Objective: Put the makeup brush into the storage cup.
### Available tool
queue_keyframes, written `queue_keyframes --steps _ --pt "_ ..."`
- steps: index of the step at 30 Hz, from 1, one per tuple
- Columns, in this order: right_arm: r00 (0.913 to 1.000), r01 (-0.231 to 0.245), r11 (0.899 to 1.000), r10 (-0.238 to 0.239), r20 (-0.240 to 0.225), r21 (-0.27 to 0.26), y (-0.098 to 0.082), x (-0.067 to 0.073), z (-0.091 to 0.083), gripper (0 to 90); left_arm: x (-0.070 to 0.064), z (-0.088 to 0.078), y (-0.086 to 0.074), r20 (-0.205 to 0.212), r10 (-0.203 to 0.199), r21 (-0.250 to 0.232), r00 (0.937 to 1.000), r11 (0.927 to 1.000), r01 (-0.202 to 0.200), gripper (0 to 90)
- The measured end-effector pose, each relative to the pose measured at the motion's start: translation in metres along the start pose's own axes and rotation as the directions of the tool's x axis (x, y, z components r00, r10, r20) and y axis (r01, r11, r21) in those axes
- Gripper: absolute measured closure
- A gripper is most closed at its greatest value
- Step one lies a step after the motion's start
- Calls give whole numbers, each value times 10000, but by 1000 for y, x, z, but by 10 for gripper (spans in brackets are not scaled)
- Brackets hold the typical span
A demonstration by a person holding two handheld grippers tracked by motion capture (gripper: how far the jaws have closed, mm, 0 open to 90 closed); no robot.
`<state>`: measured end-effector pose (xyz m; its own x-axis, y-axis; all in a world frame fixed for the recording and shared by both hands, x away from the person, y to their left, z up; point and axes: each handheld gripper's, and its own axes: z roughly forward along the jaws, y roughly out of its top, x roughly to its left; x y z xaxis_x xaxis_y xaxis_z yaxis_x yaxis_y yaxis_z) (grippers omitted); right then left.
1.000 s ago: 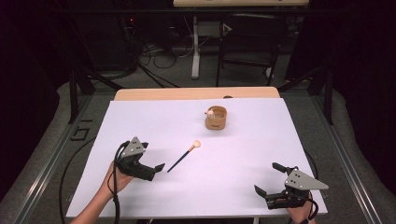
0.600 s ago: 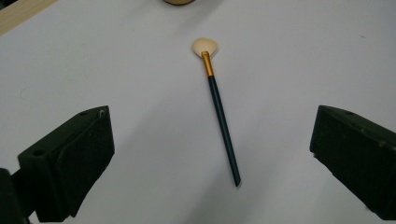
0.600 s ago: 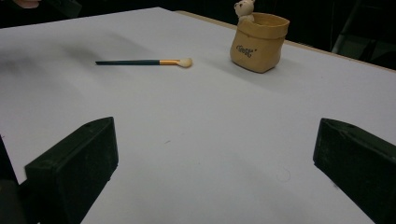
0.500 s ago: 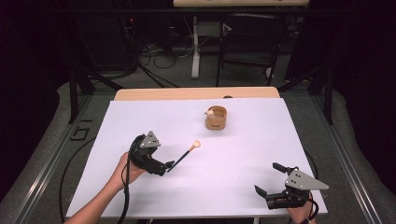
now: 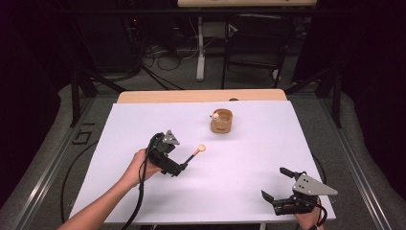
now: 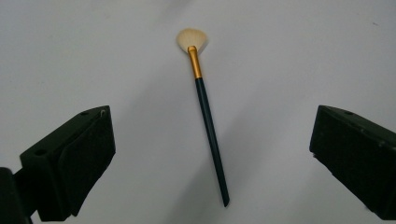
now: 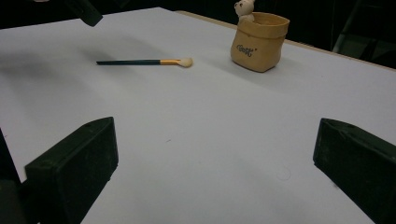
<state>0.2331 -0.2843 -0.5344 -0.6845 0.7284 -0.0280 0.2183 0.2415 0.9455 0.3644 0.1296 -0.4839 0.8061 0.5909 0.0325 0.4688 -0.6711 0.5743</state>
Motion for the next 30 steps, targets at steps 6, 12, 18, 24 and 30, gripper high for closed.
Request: queue_keyframes --steps 6,12,18,24,30 --pt "10000 -16 10000 16 -24 -51 0 0 0 0 6 8 10 100 -452 541 9989 9975 446 2" --pt "10000 11 10000 -12 -28 -45 0 0 0 0 9 16 19 -2 -491 1019 9988 9936 489 50" --pt "10000 30 10000 -30 13 27 -1 0 0 0 15 26 26 -14 -732 1543 9973 9854 726 128" --pt "10000 22 10000 -22 -9 28 -1 0 0 0 10 33 29 1 -817 1956 9967 9774 802 164" --pt "10000 57 10000 -57 1 66 0 0 -1 0 7 41 32 49 -779 2189 9970 9729 749 231"
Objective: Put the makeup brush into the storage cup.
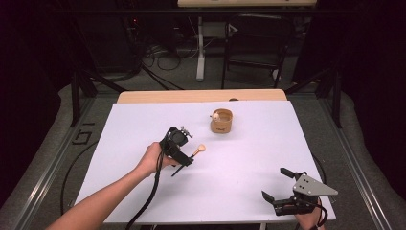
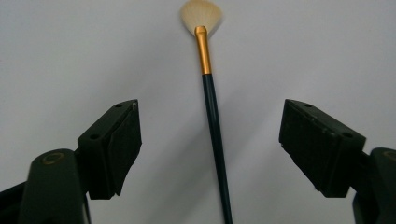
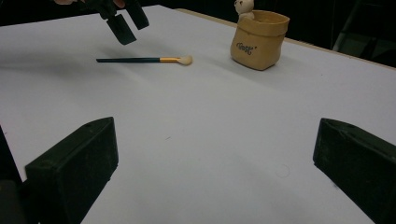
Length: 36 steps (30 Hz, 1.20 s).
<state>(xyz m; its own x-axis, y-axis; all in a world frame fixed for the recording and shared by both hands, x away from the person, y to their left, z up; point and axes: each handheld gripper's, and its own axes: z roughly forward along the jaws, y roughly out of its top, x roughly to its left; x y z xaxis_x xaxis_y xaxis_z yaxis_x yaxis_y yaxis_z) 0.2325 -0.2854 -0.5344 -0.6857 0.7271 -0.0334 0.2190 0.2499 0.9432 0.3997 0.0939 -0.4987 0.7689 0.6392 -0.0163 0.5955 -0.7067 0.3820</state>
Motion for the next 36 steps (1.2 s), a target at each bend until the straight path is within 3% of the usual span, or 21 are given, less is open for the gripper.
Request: queue_keyframes --steps 13,24,36 --pt "10000 25 10000 -25 26 31 0 1 0 0 -1 17 6 278 2 1019 9996 9948 -30 435" --pt "10000 16 10000 -16 -18 22 0 1 1 0 4 26 8 396 -176 1472 9991 9890 116 631" --pt "10000 23 10000 -23 1 58 0 1 1 0 5 30 8 595 -154 1871 9981 9823 40 772"
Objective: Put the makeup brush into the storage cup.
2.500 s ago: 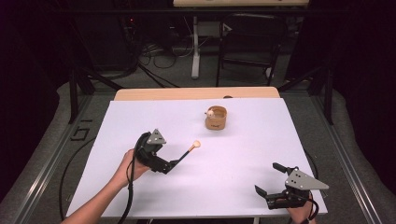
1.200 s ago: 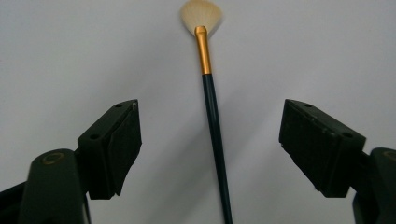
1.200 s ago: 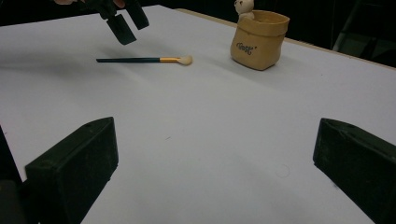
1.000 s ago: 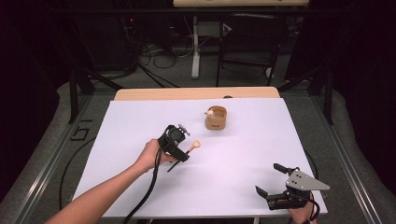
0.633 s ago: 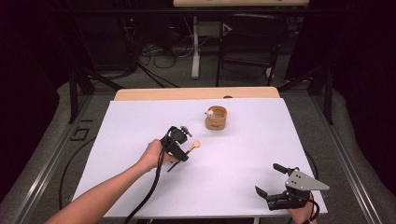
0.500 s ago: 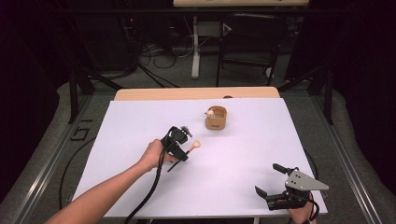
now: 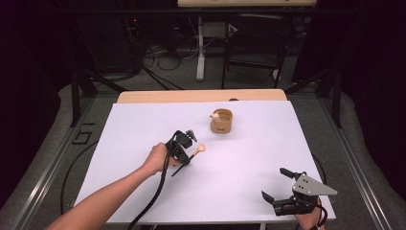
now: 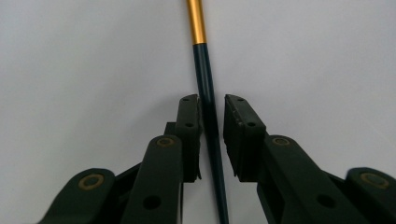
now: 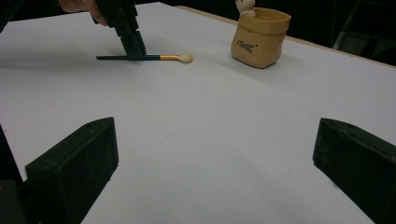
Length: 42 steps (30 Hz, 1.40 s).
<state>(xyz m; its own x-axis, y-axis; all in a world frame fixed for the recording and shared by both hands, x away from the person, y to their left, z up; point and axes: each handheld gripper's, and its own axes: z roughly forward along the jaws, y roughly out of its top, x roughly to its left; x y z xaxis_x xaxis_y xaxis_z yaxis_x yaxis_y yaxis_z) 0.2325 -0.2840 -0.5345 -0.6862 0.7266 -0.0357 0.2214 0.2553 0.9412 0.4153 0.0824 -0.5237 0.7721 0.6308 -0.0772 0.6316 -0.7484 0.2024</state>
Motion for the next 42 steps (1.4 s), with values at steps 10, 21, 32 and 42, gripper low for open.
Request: queue_keyframes --steps 10,21,32,42 --pt "10000 9 10000 -9 3 48 0 0 0 0 -2 2 1 -178 97 199 9998 9998 -94 822" --pt "10000 53 10000 -53 -10 75 1 2 1 0 -8 3 1 -538 442 182 9976 9989 -433 832" --pt "10000 20 9999 -20 37 116 0 0 1 0 -3 1 -7 -190 619 -376 9979 9973 -626 833" --pt "10000 -49 9998 48 55 183 0 0 1 0 -1 -9 -12 -120 689 -1219 9975 9901 -699 833"
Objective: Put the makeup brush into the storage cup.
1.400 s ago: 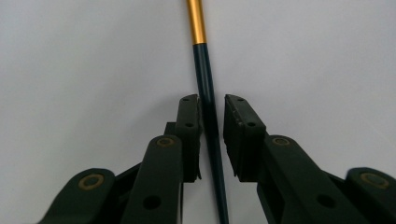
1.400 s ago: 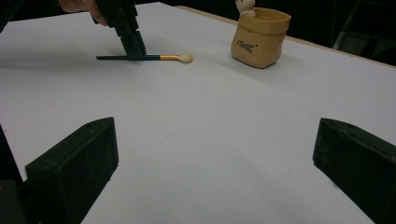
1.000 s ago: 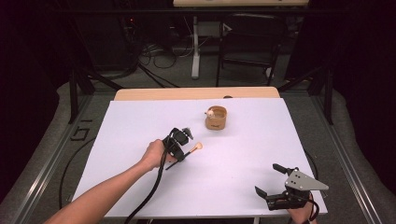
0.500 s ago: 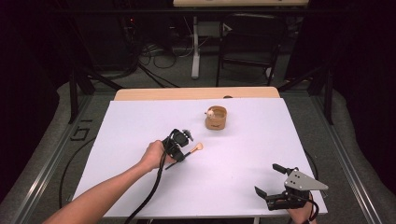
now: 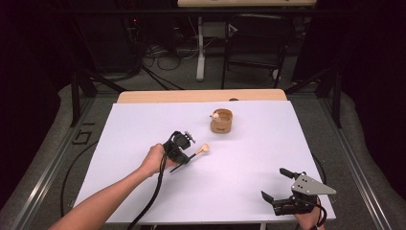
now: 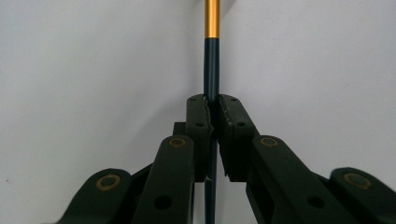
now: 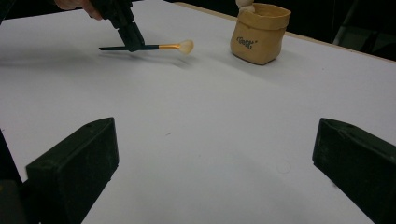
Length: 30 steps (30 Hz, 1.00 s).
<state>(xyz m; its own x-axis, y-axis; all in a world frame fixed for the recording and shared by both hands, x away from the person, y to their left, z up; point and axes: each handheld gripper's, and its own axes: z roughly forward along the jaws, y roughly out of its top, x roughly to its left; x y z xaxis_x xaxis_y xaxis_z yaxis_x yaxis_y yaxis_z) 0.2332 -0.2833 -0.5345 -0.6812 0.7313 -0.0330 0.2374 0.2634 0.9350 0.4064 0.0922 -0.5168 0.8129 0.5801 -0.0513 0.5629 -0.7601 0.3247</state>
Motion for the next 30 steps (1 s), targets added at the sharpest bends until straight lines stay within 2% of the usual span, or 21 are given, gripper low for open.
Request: queue_keyframes --steps 5,10,16,21,24,27,30 --pt "10000 -62 10000 62 -8 -32 1 1 0 0 0 -9 -2 -21 52 -553 10000 9985 -53 833" --pt "9999 -128 9999 128 -22 -45 4 3 0 0 -3 -20 -4 53 131 -1211 9999 9926 -124 834" --pt "9997 -259 9996 258 18 57 6 5 2 0 -8 -34 -4 154 315 -2098 9994 9773 -276 833" --pt "9996 -245 9990 251 -154 380 8 8 3 0 -13 -39 -4 249 488 -2593 9985 9649 -407 833" --pt "9995 -303 9990 307 -109 334 8 9 4 0 -15 -41 -4 336 519 -2890 9981 9565 -400 833" --pt "9997 -221 9982 228 -108 559 10 10 6 0 -17 -42 -4 408 607 -3123 9973 9489 -450 833" --pt "9992 -351 9976 362 -168 601 13 11 7 0 -20 -43 -4 461 634 -3412 9969 9390 -439 833"
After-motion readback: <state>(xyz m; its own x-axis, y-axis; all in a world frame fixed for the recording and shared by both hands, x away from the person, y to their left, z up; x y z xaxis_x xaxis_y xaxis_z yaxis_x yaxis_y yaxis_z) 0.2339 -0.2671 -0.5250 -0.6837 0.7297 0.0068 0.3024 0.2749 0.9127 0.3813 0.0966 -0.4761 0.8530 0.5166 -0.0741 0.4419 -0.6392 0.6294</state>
